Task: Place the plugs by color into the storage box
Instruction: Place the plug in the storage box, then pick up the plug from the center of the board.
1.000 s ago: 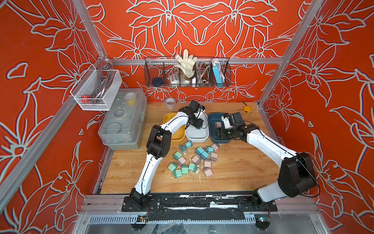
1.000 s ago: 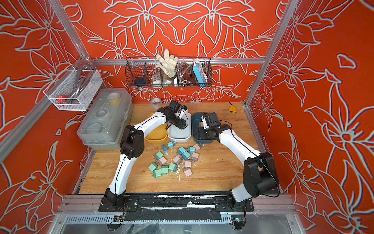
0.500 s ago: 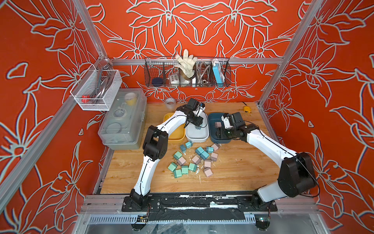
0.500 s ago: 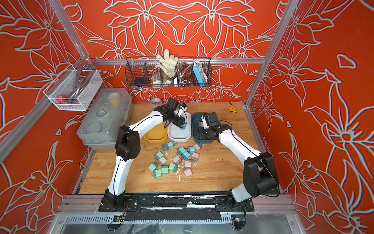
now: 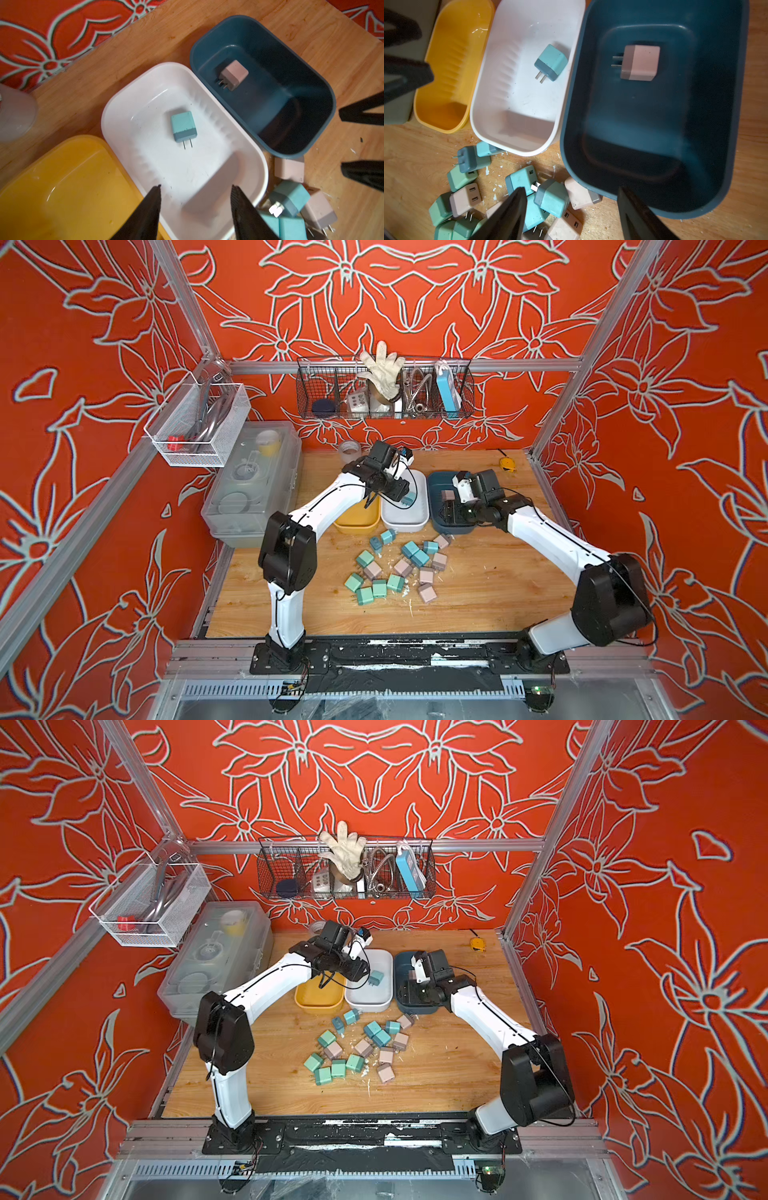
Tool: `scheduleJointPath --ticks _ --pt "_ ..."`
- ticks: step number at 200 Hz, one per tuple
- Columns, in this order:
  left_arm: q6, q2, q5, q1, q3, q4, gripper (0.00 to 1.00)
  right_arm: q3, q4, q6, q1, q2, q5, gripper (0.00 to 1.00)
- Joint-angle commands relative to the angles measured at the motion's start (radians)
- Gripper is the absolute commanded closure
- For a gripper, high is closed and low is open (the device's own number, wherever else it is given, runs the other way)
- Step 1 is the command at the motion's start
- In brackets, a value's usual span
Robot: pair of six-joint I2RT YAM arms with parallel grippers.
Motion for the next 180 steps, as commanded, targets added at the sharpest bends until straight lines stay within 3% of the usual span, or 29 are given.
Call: scheduleJointPath --ticks 1,44,94,135,180 --pt "0.006 -0.097 0.001 -0.004 -0.097 0.003 0.45 -0.024 0.032 0.032 0.003 -0.036 -0.070 0.26" --pt "0.036 -0.277 0.096 -0.012 -0.348 0.009 0.45 -0.036 0.044 0.041 0.014 -0.072 -0.098 0.27" --pt "-0.001 -0.410 0.114 -0.054 -0.578 0.014 0.45 -0.006 0.022 0.053 0.017 -0.037 -0.114 0.27" --pt "0.058 -0.496 0.150 -0.117 -0.683 -0.011 0.45 0.059 -0.048 0.042 0.044 -0.030 -0.108 0.28" --pt "0.147 -0.539 0.218 -0.141 -0.741 -0.014 0.45 0.023 -0.054 0.074 0.066 -0.064 -0.064 0.28"
